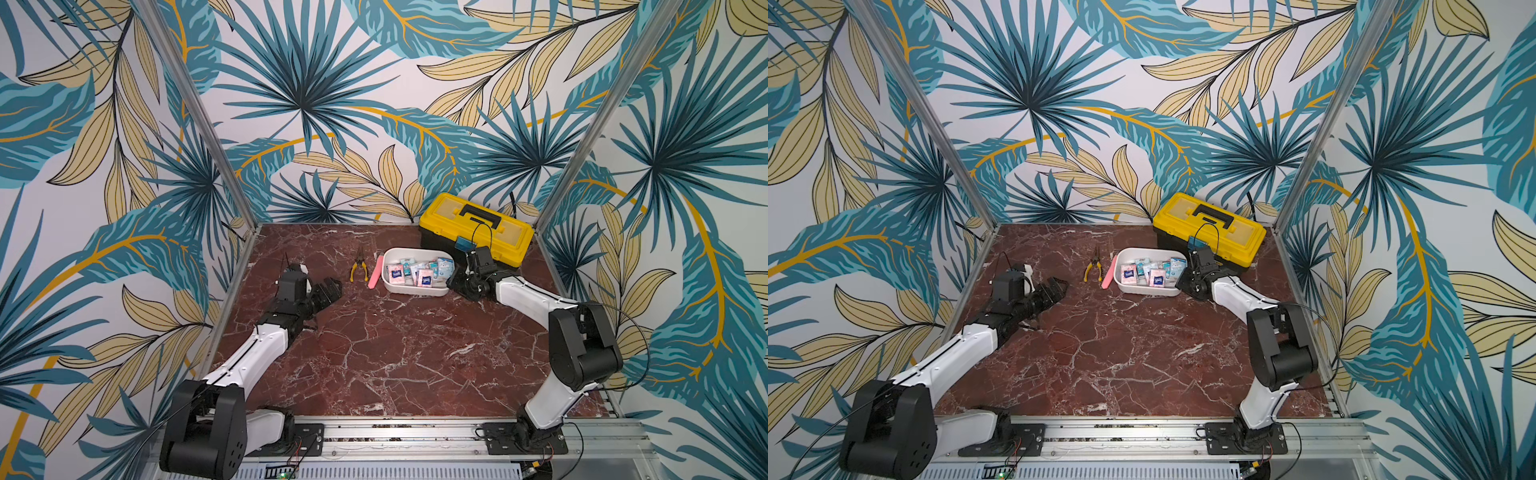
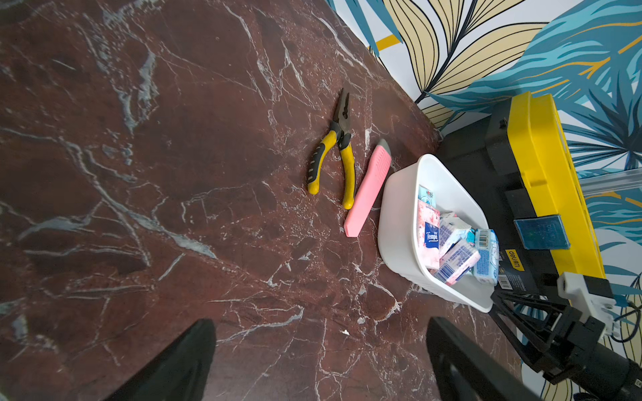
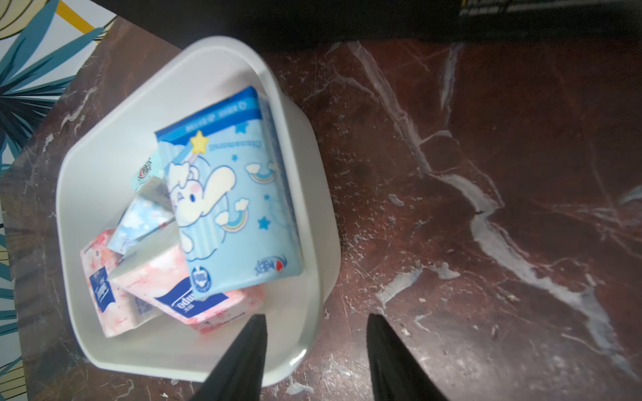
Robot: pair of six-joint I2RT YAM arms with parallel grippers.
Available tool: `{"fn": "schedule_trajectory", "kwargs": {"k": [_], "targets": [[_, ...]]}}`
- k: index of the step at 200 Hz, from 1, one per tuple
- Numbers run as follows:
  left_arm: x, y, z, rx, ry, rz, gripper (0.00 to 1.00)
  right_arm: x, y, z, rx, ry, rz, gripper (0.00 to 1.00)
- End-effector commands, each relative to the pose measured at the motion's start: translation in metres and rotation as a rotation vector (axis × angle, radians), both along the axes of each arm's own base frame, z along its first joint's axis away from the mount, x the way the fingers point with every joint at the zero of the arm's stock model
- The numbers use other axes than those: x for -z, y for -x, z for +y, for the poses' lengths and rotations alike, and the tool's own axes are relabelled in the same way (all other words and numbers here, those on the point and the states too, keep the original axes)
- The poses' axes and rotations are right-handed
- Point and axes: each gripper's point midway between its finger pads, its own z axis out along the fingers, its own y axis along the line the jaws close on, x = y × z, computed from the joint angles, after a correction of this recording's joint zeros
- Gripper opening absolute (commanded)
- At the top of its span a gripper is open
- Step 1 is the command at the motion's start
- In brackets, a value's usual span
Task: Take the pocket tissues out of the storage box
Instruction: Adjust the storage box at the center of the board.
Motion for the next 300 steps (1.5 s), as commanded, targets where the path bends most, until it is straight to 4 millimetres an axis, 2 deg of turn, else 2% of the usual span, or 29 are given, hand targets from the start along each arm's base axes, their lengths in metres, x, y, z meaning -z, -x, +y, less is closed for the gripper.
{"fn": "schedule_trajectory", "kwargs": {"k": [1, 55, 102, 152, 206, 268, 300], "targets": [[-0.006, -0.004, -0.002, 0.004, 0.001, -0.011, 1.00, 0.006, 0.001, 0.003, 0.000, 0.009, 0.035, 0.47], [-0.006, -0.004, -0.001, 0.007, -0.009, -0.002, 1.00, 0.008, 0.003, 0.007, -0.018, 0.015, 0.044, 0.30], [-0.005, -0.001, -0.001, 0.007, -0.013, 0.003, 1.00, 0.014, 0.006, 0.010, -0.032, 0.007, 0.065, 0.24], [-0.011, 0.005, 0.001, 0.008, -0.018, -0.008, 1.00, 0.005, 0.014, 0.015, -0.046, 0.007, 0.048, 0.15], [-0.017, 0.015, 0.001, 0.016, -0.019, -0.020, 1.00, -0.006, 0.037, 0.028, -0.021, -0.024, 0.034, 0.14], [-0.027, 0.020, -0.011, 0.048, 0.015, -0.031, 1.00, 0.001, 0.078, 0.043, 0.154, -0.114, 0.042, 0.14], [-0.030, 0.020, -0.022, 0.074, 0.004, -0.027, 1.00, -0.001, 0.078, 0.059, 0.194, -0.164, 0.001, 0.14]]}}
